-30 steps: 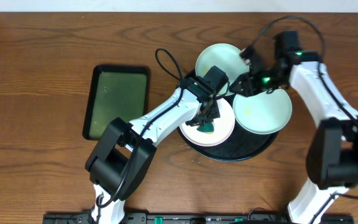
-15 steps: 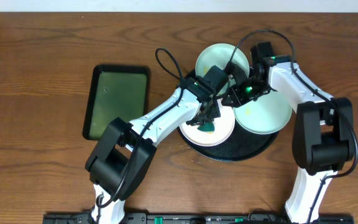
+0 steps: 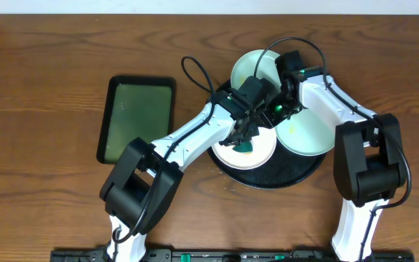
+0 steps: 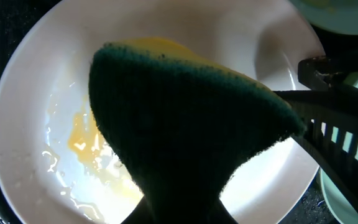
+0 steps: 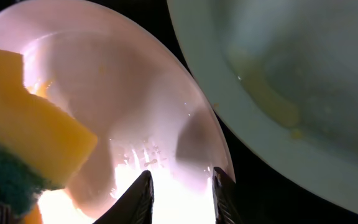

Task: Clean dirty plates on tray and stack at the side
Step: 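Hold the pink plate with the right gripper, scrub it with the left sponge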

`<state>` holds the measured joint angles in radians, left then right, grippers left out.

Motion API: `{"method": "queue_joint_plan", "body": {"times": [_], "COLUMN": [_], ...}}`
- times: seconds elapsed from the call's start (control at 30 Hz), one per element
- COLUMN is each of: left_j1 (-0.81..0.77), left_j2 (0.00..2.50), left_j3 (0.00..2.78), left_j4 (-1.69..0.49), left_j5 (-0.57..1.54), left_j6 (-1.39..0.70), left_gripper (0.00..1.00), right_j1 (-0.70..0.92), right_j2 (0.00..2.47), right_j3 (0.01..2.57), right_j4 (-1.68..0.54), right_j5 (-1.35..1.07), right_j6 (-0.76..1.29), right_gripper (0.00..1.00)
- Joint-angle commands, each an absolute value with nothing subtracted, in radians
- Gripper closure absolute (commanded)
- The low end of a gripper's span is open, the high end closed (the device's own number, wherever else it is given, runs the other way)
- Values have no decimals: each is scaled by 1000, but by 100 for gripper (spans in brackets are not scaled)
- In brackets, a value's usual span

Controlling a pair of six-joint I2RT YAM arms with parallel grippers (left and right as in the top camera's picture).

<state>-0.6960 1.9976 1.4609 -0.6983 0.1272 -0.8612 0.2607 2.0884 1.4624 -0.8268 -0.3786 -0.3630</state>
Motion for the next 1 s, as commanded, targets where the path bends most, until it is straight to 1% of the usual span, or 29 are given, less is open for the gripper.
{"method": "queue_joint_plan", "body": {"times": [0.0, 0.2, 0.3, 0.47, 0.77, 0.97], "left_j1": [-695, -695, -695, -695, -695, -695], "left_j2": [2003, 2003, 2003, 2003, 2003, 2003], "left_j3": [1459, 1459, 1459, 1460, 1459, 1459], "left_j4": [-697, -697, -697, -697, -693, -686], "left_j5": [110, 110, 110, 110, 110, 110], "left_j6": [-870, -870, -870, -870, -870, -871], "left_gripper": [89, 89, 89, 89, 89, 89], "right_j1": [262, 262, 262, 261, 261, 263], "right_j2": [2119, 2119, 2119, 2119, 2121, 2121], "right_j3": [1504, 1622, 1660, 1624, 1535, 1528], "right_j4": [-843, -939, -961, -954, -902, -890], "right_j5": [-323, -322, -295, -216, -228, -244], "right_j6": [-378, -379, -383, -382, -375, -371], "right_gripper": [71, 70, 67, 67, 67, 68]}}
